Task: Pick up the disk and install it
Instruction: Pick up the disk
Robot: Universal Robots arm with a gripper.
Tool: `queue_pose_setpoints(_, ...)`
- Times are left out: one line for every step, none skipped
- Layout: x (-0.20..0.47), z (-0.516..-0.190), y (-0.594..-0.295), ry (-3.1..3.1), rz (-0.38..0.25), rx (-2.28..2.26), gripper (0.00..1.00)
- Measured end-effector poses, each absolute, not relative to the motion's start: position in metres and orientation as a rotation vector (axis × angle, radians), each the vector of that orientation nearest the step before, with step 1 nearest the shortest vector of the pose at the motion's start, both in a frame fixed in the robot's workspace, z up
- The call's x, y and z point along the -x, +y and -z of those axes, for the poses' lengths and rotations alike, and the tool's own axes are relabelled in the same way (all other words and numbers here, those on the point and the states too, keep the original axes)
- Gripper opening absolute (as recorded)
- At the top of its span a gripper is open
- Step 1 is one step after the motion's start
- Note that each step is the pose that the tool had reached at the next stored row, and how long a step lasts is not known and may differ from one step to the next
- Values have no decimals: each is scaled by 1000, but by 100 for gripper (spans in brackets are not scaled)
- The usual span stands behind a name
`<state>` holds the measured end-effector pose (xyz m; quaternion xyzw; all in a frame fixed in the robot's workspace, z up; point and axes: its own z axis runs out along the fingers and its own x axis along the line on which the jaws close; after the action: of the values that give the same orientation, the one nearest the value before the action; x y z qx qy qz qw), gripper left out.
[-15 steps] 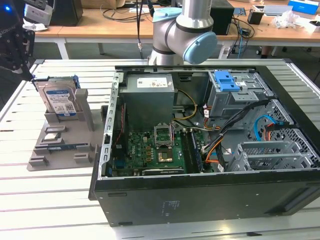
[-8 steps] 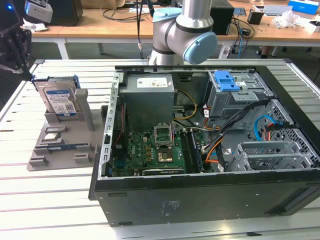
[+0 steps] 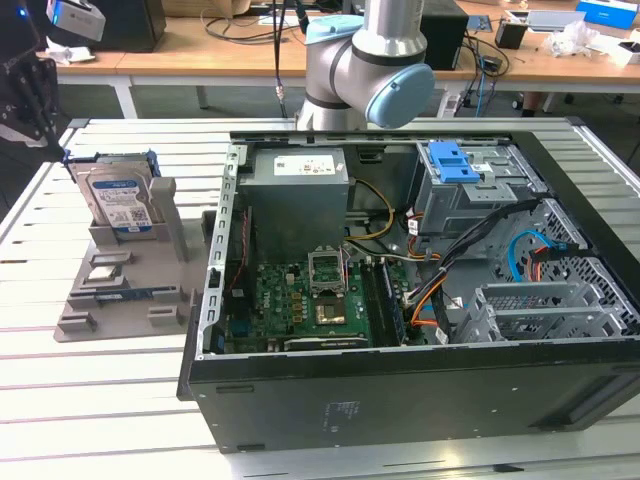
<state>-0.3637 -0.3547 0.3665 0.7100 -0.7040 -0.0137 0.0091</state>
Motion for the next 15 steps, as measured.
queue_pose_setpoints(364,-366,-355,-2176,43,-2240,11)
queue_pose_setpoints(364,-366,-355,-2152,42,-2262,11)
queue_pose_setpoints(364,-366,-355,-2132,42,-2282,11)
queue_pose_setpoints(364,-366,-355,-2110,42,-2301,11)
queue_pose_setpoints(364,-366,-355,-2088,41,-2321,11)
queue_pose_setpoints(364,-366,-355,-2076,41,-2331,11)
queue_pose_setpoints(364,-366,-355,-2065,41,-2341,11)
queue_pose_setpoints(364,-366,-355,-2046,41,-2357,11)
queue_pose_setpoints(364,-366,-355,-2025,40,-2375,11)
queue_pose_setpoints(364,-366,-355,-2019,40,-2380,11)
queue_pose_setpoints(364,-366,-355,-2019,40,-2380,11)
queue_pose_setpoints(364,-366,-355,-2018,40,-2381,11)
queue_pose_setpoints(364,-366,-355,-2018,40,-2381,11)
queue_pose_setpoints(364,-366,-355,-2022,40,-2377,11)
queue_pose_setpoints(364,-366,-355,-2039,40,-2363,11)
